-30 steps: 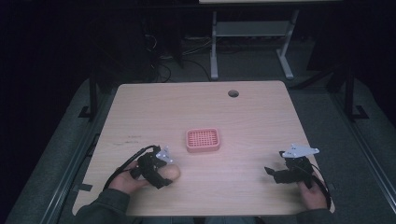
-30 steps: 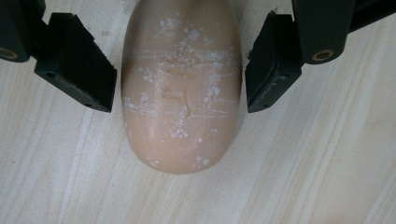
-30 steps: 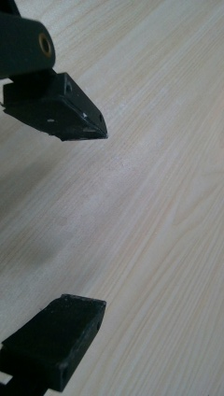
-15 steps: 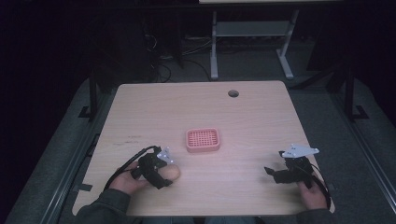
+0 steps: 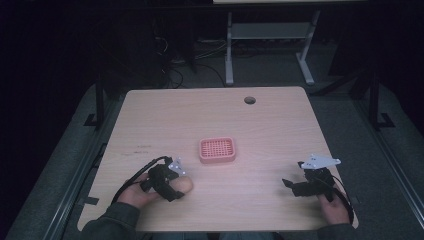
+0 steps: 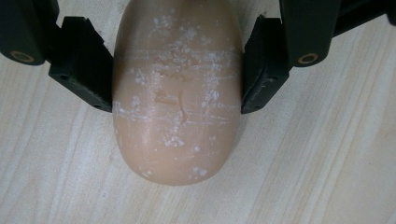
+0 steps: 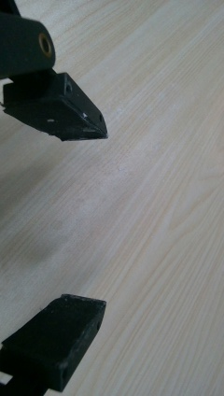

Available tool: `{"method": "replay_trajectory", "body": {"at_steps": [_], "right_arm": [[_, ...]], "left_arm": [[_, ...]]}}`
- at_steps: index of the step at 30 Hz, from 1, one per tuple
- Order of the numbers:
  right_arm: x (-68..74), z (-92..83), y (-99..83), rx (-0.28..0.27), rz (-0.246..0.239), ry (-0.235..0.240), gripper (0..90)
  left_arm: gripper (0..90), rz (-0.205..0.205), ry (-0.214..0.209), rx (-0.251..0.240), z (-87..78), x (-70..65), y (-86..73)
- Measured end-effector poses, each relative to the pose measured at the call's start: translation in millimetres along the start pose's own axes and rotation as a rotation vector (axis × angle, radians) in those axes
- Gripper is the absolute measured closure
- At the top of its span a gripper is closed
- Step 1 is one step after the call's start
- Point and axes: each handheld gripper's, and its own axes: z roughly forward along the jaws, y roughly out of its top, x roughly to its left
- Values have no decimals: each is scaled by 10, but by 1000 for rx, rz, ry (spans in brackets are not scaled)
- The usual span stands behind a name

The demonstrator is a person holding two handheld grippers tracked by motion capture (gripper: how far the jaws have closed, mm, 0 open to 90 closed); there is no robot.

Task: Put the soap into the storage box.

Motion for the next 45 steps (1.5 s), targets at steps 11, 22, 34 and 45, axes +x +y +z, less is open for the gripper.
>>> {"method": "replay_trajectory", "body": {"at_steps": [11,22,34,45], "right_arm": [[5,0,4,1,1,1,142],[4,1,3,-2,3,1,142],[4,-8,8,-15,-4,1,141],[16,-3,11,-11,1,-1,141]], "left_arm": [[321,1,7,-1,0,-12,9],[323,2,4,-1,-9,-20,11],[323,-3,10,-13,-46,-9,2],[323,-15,9,-28,-87,5,-3]]}}
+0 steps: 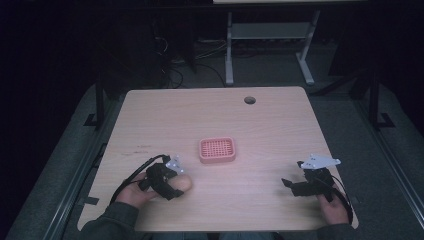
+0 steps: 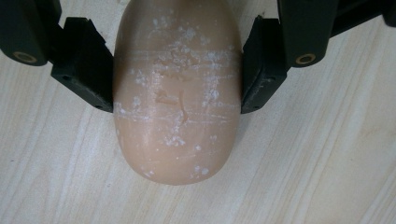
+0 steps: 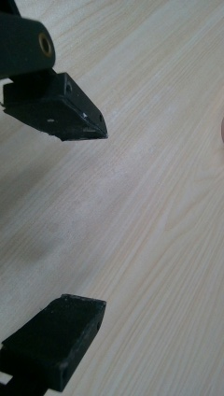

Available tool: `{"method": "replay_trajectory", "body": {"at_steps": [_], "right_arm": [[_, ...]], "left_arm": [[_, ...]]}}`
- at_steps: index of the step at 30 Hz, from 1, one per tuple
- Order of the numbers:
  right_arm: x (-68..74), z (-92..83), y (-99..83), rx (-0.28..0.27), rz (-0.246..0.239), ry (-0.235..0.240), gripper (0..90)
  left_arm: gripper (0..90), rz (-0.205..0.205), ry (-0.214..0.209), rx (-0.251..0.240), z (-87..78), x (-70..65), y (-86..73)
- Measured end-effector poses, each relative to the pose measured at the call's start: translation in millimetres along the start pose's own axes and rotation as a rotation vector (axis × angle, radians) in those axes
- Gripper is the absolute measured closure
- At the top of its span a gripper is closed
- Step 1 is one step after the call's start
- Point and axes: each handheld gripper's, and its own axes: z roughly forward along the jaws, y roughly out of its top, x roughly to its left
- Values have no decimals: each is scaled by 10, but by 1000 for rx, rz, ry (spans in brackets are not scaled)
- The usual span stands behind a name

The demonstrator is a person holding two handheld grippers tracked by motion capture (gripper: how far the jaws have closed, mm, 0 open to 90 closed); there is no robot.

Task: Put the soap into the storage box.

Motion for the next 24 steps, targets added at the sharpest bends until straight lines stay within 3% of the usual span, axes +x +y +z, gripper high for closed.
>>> {"method": "replay_trajectory", "body": {"at_steps": [10,24], "right_arm": [[12,-12,-9,-4,8,3,141],[1,-15,-22,-5,7,6,141]], "left_arm": [[323,7,-5,-9,-17,35,122],[324,23,-11,14,-19,96,242]]}}
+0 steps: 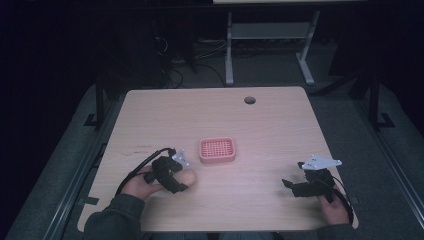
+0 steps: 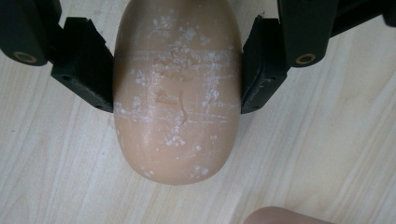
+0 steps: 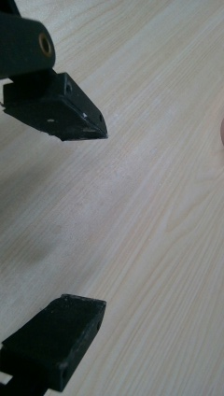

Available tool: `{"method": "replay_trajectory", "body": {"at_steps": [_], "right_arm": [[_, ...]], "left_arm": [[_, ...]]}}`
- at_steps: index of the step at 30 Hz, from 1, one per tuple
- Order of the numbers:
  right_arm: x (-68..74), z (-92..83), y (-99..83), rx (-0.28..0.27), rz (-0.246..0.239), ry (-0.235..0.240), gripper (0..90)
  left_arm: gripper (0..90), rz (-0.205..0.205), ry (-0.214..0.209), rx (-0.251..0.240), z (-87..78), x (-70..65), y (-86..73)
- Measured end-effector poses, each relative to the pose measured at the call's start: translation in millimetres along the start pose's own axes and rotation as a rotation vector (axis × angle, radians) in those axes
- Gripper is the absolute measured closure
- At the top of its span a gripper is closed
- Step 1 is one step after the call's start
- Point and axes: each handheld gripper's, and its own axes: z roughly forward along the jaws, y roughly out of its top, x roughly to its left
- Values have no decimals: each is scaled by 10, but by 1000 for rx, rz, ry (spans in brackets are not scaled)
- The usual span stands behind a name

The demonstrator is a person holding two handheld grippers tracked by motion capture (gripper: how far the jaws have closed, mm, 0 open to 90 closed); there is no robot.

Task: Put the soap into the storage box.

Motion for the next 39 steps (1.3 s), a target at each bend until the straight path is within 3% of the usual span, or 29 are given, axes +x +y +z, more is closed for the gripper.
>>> {"method": "replay_trajectory", "body": {"at_steps": [24,39], "right_arm": [[3,-43,-7,-17,5,4,141],[14,-43,1,-21,2,10,141]], "left_arm": [[323,23,-20,21,-36,73,253],[324,45,-7,36,-75,127,408]]}}
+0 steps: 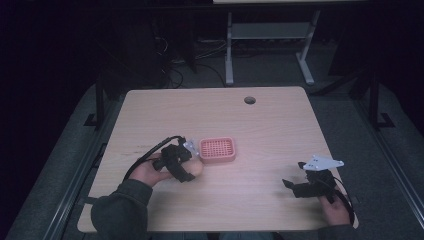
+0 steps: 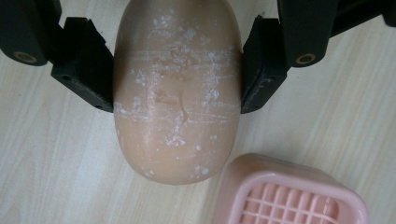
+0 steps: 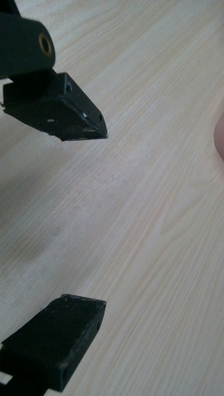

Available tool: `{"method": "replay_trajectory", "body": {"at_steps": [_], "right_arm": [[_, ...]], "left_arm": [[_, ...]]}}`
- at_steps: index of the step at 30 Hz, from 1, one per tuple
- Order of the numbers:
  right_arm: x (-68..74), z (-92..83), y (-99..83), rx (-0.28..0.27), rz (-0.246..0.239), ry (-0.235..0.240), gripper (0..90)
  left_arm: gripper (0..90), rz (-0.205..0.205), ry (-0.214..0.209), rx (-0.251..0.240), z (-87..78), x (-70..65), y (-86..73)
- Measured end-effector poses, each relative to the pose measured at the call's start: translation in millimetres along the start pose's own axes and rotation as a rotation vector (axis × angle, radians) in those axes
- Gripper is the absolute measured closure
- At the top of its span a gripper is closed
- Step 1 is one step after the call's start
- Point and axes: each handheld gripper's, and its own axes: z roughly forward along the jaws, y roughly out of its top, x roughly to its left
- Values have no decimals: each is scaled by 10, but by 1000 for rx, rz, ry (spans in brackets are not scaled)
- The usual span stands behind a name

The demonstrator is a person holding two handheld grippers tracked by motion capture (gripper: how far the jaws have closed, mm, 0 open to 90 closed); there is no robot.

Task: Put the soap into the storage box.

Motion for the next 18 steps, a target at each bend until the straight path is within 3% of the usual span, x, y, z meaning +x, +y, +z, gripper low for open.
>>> {"method": "replay_trajectory", "body": {"at_steps": [18], "right_arm": [[5,-14,-5,-5,1,-1,141]], "left_arm": [[324,10,-1,8,-25,95,130]]}}
